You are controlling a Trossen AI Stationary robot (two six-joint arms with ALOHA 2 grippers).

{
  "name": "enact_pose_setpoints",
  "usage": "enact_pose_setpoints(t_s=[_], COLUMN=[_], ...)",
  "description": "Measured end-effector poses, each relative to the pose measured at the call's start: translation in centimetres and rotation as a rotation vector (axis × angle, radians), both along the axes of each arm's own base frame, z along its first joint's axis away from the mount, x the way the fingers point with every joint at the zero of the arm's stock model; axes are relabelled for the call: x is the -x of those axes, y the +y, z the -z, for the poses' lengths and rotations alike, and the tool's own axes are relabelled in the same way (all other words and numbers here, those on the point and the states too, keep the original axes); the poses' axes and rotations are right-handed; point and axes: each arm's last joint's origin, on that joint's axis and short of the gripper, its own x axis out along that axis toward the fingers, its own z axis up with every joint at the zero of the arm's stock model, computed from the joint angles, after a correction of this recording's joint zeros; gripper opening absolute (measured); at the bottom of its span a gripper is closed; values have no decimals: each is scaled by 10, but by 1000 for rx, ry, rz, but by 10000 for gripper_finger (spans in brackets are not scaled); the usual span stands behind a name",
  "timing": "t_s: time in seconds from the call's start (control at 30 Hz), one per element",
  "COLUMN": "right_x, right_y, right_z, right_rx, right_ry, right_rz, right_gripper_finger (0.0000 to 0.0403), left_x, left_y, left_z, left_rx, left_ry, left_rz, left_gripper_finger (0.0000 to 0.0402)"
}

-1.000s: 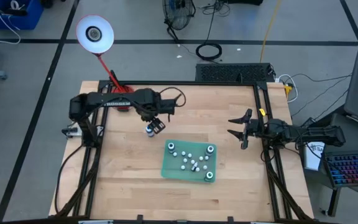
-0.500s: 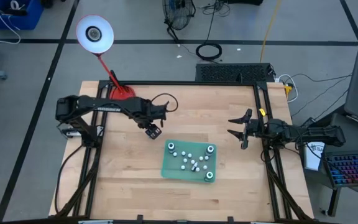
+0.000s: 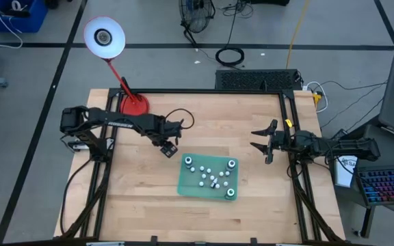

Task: Pick & Place food coloring
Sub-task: Put the big blue food coloring bottle into the green bin

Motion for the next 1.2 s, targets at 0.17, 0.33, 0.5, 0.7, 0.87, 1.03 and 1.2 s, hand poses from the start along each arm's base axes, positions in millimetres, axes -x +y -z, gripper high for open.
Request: enact_pose_setpoints(t_s=[0.17, 0.33, 0.5, 0.7, 0.87, 1.03, 1.2], right_x=[0, 0, 0, 0, 0, 0, 0], right_y=[0, 0, 0, 0, 0, 0, 0], right_z=[0, 0, 0, 0, 0, 0, 0], right_rx=[0, 0, 0, 0, 0, 0, 0], right_ry=[0, 0, 0, 0, 0, 0, 0], right_rz=[0, 0, 0, 0, 0, 0, 0], right_gripper_finger=[207, 206, 205, 207, 204, 207, 205], left_x=[2, 1, 0, 0, -5, -25, -39], left_y=[0, 1, 1, 1, -6, -30, -69], left_z=[4, 4, 4, 4, -3, -41, -96], left_rx=[-17, -42, -44, -46, -49, -48, -43], left_ry=[4, -2, -5, -11, -24, -121, -244], left_rz=[12, 21, 37, 38, 66, 155, 264], left_gripper_finger=[229, 213, 197, 182, 141, 136, 136])
